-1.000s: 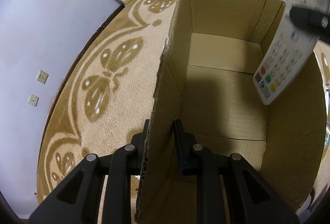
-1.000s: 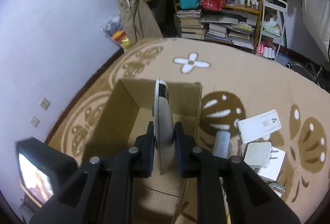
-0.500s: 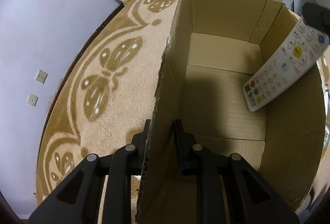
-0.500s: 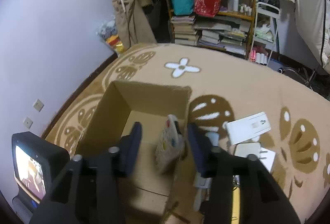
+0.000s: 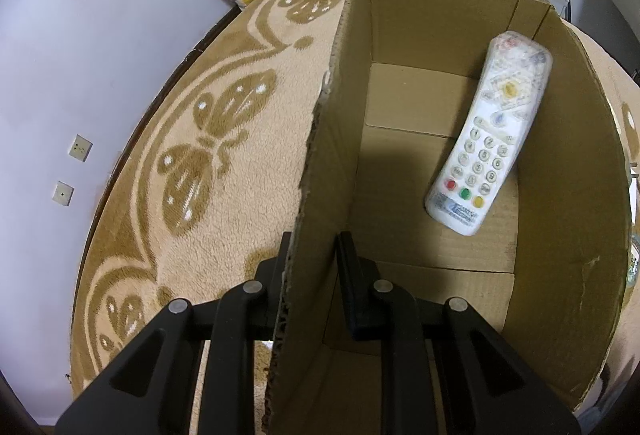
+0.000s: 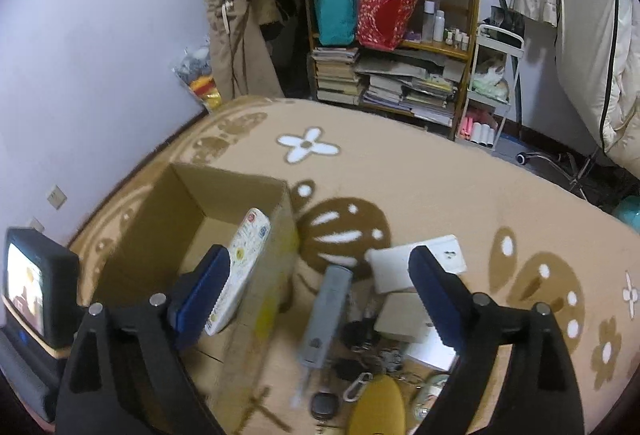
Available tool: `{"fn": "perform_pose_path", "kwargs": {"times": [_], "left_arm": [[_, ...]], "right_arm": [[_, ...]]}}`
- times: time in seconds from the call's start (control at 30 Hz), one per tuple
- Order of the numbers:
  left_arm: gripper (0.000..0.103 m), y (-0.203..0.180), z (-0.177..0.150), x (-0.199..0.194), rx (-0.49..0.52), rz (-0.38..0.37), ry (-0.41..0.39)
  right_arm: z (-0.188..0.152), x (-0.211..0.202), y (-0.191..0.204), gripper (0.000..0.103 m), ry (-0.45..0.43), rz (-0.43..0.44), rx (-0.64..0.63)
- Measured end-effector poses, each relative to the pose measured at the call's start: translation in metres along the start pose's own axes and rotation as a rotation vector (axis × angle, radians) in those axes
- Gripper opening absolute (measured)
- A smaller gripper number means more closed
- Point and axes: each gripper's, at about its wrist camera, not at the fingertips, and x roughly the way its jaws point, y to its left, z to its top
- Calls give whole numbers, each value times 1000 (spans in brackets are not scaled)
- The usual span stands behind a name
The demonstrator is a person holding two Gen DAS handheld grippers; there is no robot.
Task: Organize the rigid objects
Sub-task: 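Carry the remote over the box and release it inside with the right gripper, then grasp the light-blue power bank with the right gripper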
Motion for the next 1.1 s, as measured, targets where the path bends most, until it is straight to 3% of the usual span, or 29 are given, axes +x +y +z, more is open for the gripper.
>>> {"fn": "perform_pose_path", "kwargs": {"times": [0.17, 0.33, 0.57, 0.6, 0.7, 0.87, 0.97, 1.1], "left_arm": [[19, -1, 0, -1, 1, 7, 1], [19, -1, 0, -1, 3, 8, 5], [19, -1, 0, 0, 7, 13, 7], [19, -1, 0, 0, 8, 13, 7], [19, -2, 0, 1, 12, 16, 7], [19, -2, 1, 1, 14, 18, 10], [19, -2, 1, 1, 14, 20, 10], [20, -2, 0, 1, 14, 23, 8]], "right_arm": [[-11, 11, -15, 96, 0, -6, 34], [-24, 24, -25, 95, 26, 45, 91], [-36, 40, -27, 95, 57, 63, 88], [-38, 42, -27, 94, 57, 64, 87], [-42, 51, -26, 64, 69, 71, 74], [-51, 67, -24, 61, 119, 96, 71], [-56, 75, -23, 49, 139, 111, 68], [-62, 88, -22, 48, 190, 97, 86]]}}
